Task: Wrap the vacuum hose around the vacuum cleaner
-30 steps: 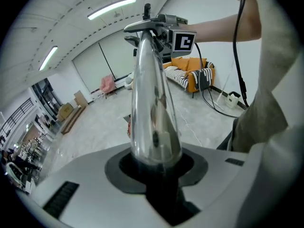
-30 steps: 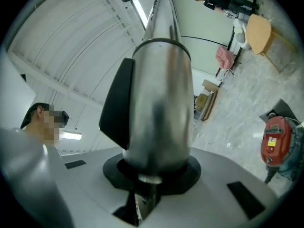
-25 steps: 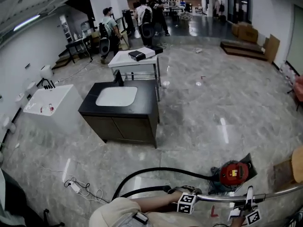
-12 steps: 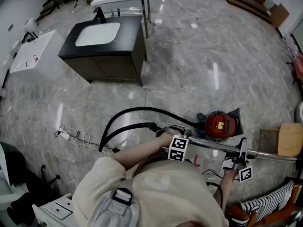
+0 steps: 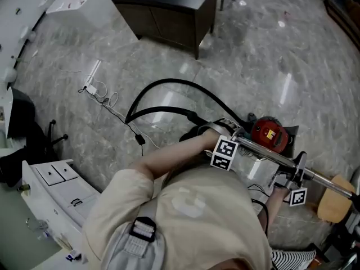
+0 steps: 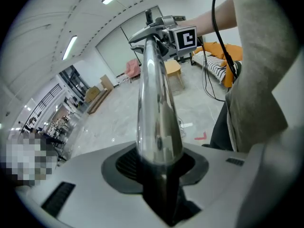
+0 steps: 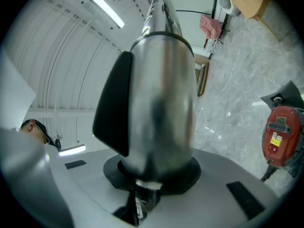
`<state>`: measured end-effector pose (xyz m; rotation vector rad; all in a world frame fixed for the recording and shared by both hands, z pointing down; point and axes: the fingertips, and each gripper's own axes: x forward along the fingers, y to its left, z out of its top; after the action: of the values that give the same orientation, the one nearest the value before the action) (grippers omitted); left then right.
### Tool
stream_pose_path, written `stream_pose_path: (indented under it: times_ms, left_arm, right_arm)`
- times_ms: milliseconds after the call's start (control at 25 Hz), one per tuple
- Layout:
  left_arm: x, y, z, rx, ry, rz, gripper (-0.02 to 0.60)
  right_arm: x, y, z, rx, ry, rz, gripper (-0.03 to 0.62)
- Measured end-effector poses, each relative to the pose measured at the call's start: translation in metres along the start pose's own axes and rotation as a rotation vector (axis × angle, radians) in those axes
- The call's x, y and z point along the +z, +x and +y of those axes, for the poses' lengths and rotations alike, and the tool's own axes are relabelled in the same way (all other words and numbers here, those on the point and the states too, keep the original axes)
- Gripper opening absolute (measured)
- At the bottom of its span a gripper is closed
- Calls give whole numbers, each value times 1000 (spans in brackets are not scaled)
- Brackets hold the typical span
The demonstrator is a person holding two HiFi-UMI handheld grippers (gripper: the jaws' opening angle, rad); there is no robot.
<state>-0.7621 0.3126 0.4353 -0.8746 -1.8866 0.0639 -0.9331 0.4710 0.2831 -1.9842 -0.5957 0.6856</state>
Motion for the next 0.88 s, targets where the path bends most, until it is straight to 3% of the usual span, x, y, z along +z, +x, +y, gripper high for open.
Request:
stream_pose_path:
  times_ms: [160, 480, 680, 760, 880]
  left_arm:
    - [10, -11, -10, 60, -75, 39, 132]
    - [13, -20, -43, 69, -219, 84, 132]
    - [-7, -52, -53, 93, -257, 85, 140]
    - [-19, -57, -42, 94, -222, 79, 148]
    - [-34, -76, -46, 11, -227, 89, 198]
  right_arm:
    - [4, 11, 3, 27, 20, 89, 74]
    - [-8, 14, 14, 97, 27, 227, 74]
    - [-42, 31, 27, 95, 72, 289, 75]
    - [-49, 48, 24, 84, 83, 266, 75]
    - [-64, 61, 20, 48, 114, 254, 75]
